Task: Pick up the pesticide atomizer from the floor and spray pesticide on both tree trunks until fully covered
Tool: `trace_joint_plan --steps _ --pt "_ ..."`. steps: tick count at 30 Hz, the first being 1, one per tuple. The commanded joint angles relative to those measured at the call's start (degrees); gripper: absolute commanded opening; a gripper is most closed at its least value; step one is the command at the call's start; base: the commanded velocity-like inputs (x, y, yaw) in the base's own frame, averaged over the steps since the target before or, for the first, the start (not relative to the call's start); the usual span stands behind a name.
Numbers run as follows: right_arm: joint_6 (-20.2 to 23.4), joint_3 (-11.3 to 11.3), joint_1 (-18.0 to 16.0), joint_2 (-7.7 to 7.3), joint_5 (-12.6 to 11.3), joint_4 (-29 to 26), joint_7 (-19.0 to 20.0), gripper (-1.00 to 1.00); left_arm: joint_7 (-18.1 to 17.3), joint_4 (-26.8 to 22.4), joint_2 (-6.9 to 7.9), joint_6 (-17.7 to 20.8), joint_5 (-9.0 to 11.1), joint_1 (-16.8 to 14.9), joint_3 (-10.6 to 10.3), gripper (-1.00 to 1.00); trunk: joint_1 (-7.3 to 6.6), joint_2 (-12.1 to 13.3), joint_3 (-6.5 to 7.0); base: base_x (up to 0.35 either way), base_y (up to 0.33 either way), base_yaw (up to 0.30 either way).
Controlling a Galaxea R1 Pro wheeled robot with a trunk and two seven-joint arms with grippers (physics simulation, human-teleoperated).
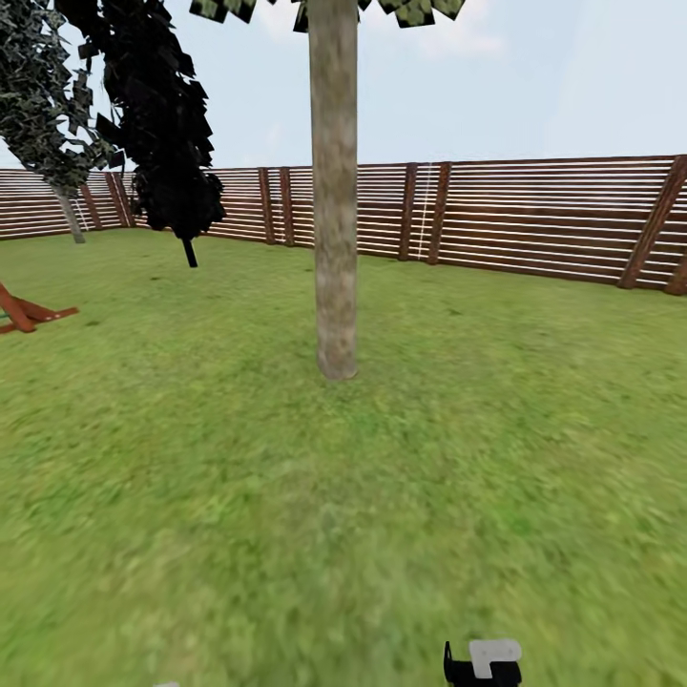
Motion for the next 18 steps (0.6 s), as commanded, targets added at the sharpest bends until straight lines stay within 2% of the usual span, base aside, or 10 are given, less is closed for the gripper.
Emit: trace_joint_plan --steps 1,18 --pt "-0.03 -0.20 -0.04 0.02 0.60 0.06 -0.43 1.00 0.17 0.00 0.01 -0.14 0.30 -0.02 -0.48 -1.00 0.03 -0.02 -0.05 0.338 0.000 0.000" --pt "-0.03 -0.20 -0.06 0.02 0.60 0.03 -0.44 1.00 0.17 0.00 0.01 -0.14 0.30 -0.02 -0.48 -1.00 0.03 -0.02 -0.05 0.338 0.000 0.000"
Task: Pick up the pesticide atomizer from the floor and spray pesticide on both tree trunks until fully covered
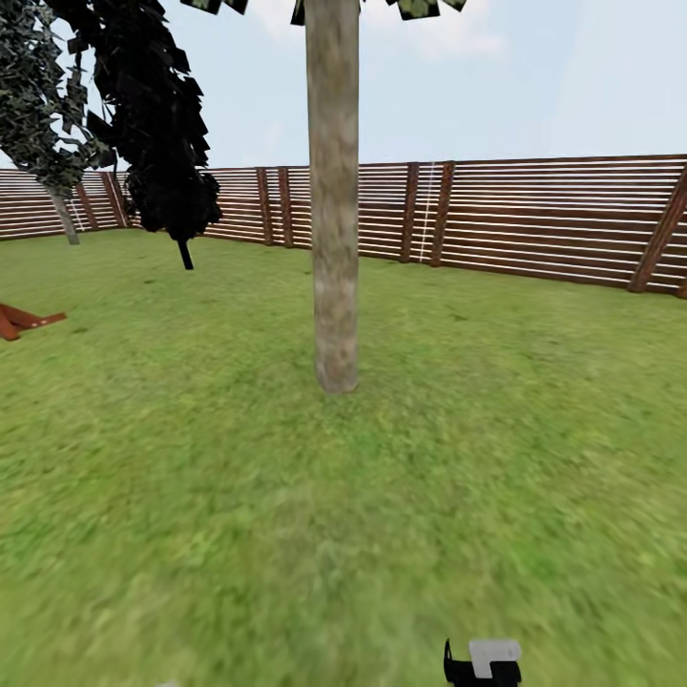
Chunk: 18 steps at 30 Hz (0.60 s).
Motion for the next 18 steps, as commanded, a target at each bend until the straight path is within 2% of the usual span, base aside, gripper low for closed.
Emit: trace_joint_plan --steps 1,18 --pt "-0.03 -0.20 -0.06 0.02 0.60 0.05 -0.43 1.00 0.17 0.00 0.01 -0.14 0.30 -0.02 -0.48 -1.00 0.03 -0.02 -0.05 0.338 0.000 0.000" --pt "-0.03 -0.20 -0.04 0.08 0.60 0.06 -0.43 1.00 0.17 0.00 0.01 -0.14 0.30 -0.02 -0.48 -1.00 0.03 -0.02 -0.05 0.338 0.000 0.000"
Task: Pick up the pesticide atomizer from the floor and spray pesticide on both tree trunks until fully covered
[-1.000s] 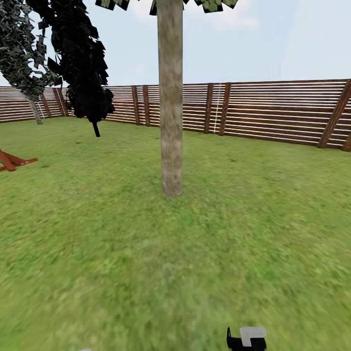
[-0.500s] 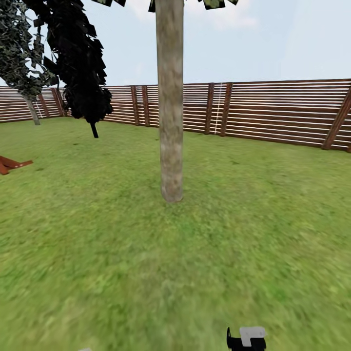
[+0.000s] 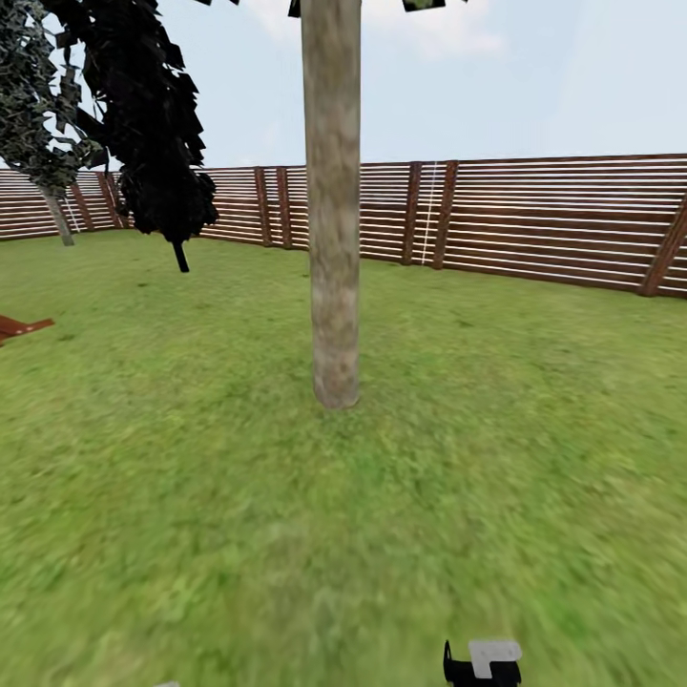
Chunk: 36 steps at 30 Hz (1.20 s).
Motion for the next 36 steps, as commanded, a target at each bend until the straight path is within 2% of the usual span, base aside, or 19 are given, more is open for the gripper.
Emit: trace_joint_plan --steps 1,22,36 --pt "-0.03 -0.20 -0.02 0.01 0.60 0.05 -0.43 1.00 0.17 0.00 0.01 -0.14 0.30 -0.02 -0.48 -1.00 0.03 -0.02 -0.05 0.338 0.000 0.000" --pt "-0.03 -0.20 -0.03 0.04 0.60 0.05 -0.43 1.00 0.17 0.00 0.01 -0.14 0.30 -0.02 -0.48 -1.00 0.03 -0.02 -0.05 0.338 0.000 0.000" --pt "-0.03 -0.20 -0.05 0.04 0.60 0.05 -0.43 1.00 0.17 0.00 0.01 -0.27 0.30 -0.02 -0.48 -1.00 0.03 -0.02 -0.05 0.338 0.000 -0.068"
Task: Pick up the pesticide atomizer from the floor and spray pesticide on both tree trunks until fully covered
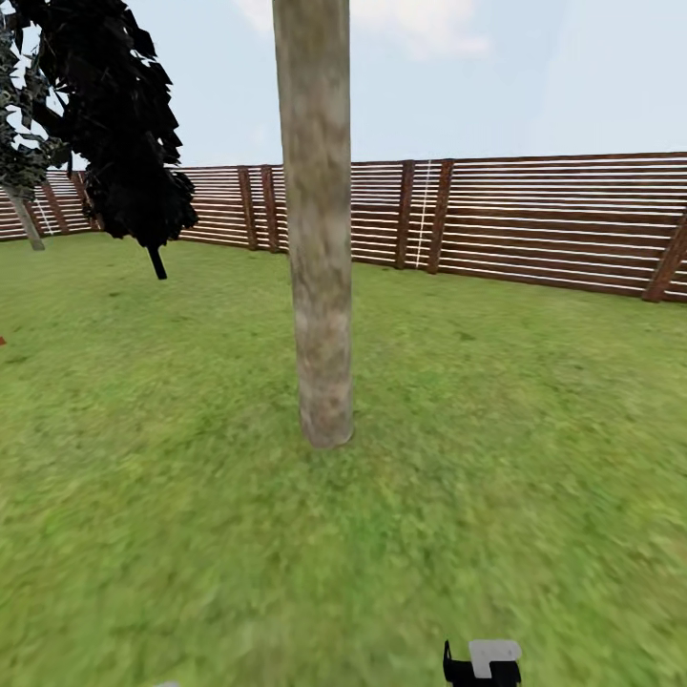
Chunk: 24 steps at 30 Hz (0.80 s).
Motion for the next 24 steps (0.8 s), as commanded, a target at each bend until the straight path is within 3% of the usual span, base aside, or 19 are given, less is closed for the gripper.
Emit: trace_joint_plan --steps 1,8,16,24 --pt "-0.03 -0.20 -0.04 0.02 0.60 0.05 -0.45 1.00 0.17 0.01 0.01 -0.12 0.30 -0.02 -0.48 -1.00 0.03 -0.02 -0.05 0.338 0.000 -0.001" --pt "-0.03 -0.19 -0.04 0.02 0.55 0.05 -0.48 1.00 0.17 0.01 0.01 -0.10 0.30 -0.02 -0.48 -1.00 0.03 -0.02 -0.05 0.338 0.000 -0.009" --pt "-0.03 -0.23 -0.03 0.06 0.40 -0.01 -0.43 1.00 0.16 -0.07 0.00 -0.17 0.35 -0.02 -0.46 -1.00 0.03 -0.02 -0.05 0.320 -0.054 -0.167" --pt "0.11 0.19 -0.07 -0.15 0.79 -0.45 -0.25 1.00 -0.25 -0.71 -0.04 0.43 -0.36 -0.77 -1.03 -1.00 0.03 -0.02 -0.05 0.160 -0.112 -0.005"
